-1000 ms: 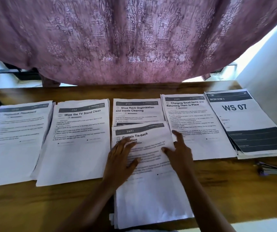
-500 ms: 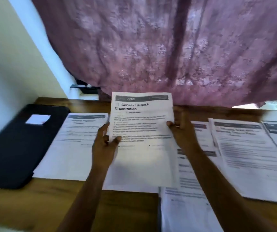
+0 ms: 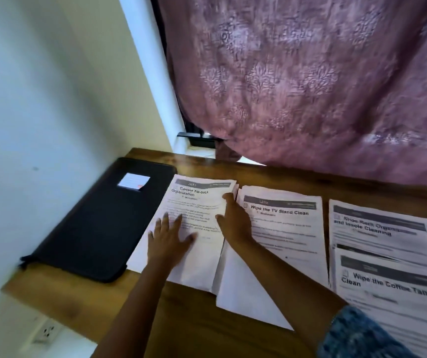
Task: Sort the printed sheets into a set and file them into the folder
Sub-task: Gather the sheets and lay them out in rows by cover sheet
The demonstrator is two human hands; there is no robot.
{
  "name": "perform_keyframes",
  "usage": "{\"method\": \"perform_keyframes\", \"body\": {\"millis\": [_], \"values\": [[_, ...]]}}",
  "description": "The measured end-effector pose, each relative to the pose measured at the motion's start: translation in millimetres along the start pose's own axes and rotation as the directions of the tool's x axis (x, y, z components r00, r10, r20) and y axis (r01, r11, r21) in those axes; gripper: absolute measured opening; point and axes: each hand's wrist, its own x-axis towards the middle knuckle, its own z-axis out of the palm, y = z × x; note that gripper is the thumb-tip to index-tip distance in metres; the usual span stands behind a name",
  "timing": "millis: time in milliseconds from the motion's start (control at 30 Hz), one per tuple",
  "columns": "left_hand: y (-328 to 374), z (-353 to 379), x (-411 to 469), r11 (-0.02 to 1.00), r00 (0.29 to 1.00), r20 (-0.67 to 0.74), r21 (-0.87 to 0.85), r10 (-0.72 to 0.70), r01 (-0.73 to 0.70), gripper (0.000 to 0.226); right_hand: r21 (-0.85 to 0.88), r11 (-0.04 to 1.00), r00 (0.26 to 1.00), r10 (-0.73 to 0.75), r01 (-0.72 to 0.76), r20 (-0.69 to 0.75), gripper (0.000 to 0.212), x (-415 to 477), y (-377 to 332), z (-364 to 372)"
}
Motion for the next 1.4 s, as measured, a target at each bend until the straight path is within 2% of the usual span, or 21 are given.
{"method": "perform_keyframes", "body": {"millis": [67,100,233,300,433,500,567,667,800,867,933,1033,1133,1300,1400], "values": [[-1,15,-7,1.000,0.999,0.054,-0.018,-0.005,0.006,0.076,-0.301,0.952,0.997,-0.068,0.052,-0.043,0.056,-4,2,5],[-1,19,-9,1.000,0.999,0.045,-0.023,-0.007,0.008,0.076,-0.382,0.921,0.994,-0.100,0.076,-0.042,0.056,-8,3,7],[-5,22,-10,1.000,1.000,0.024,-0.007,-0.009,0.009,0.076,-0.458,0.861,0.972,-0.152,0.219,0.179,0.059,-24,13,19],[-6,20,-9,1.000,1.000,0.029,-0.015,-0.006,0.007,0.077,-0.482,0.838,0.961,-0.169,0.256,0.217,0.063,-28,17,21],[9,8,-12,1.000,0.999,-0.029,0.001,0.021,-0.021,0.074,-0.437,0.856,0.959,-0.223,0.277,0.173,0.065,-36,23,-4],[36,0,-22,0.991,0.990,-0.126,-0.106,0.066,-0.080,0.068,-0.376,0.887,0.963,-0.238,0.270,0.131,0.062,-48,33,-31],[76,0,-40,0.952,0.964,-0.219,-0.231,0.152,-0.202,0.060,-0.326,0.916,0.972,-0.221,0.235,0.080,0.057,-70,55,-65],[150,20,-84,0.821,0.847,-0.341,-0.267,0.409,-0.504,0.053,-0.334,0.936,0.987,-0.140,0.106,-0.079,0.048,-113,113,-116],[238,66,-151,0.708,0.755,-0.173,-0.267,0.632,-0.654,0.045,-0.318,0.932,0.974,0.118,-0.176,-0.191,0.046,-178,191,-172],[262,89,-171,0.657,0.688,-0.146,-0.208,0.711,-0.724,0.046,-0.321,0.909,0.947,0.183,-0.265,-0.263,0.045,-203,219,-190],[274,103,-182,0.647,0.662,-0.090,-0.148,0.744,-0.748,0.051,-0.306,0.893,0.921,0.235,-0.331,-0.312,0.044,-220,238,-204],[279,115,-186,0.682,0.688,-0.011,-0.117,0.726,-0.722,0.060,-0.302,0.881,0.911,0.268,-0.364,-0.314,0.051,-231,253,-217],[279,126,-187,0.687,0.688,-0.034,-0.043,0.725,-0.726,0.058,-0.315,0.885,0.923,0.255,-0.343,-0.289,0.054,-237,261,-222],[277,131,-189,0.691,0.689,-0.078,-0.007,0.720,-0.723,0.057,-0.358,0.902,0.971,0.219,-0.240,-0.100,0.066,-237,270,-231],[278,133,-189,0.683,0.681,-0.092,0.001,0.727,-0.730,0.057,-0.356,0.912,0.979,0.197,-0.203,-0.055,0.070,-236,270,-239]]}}
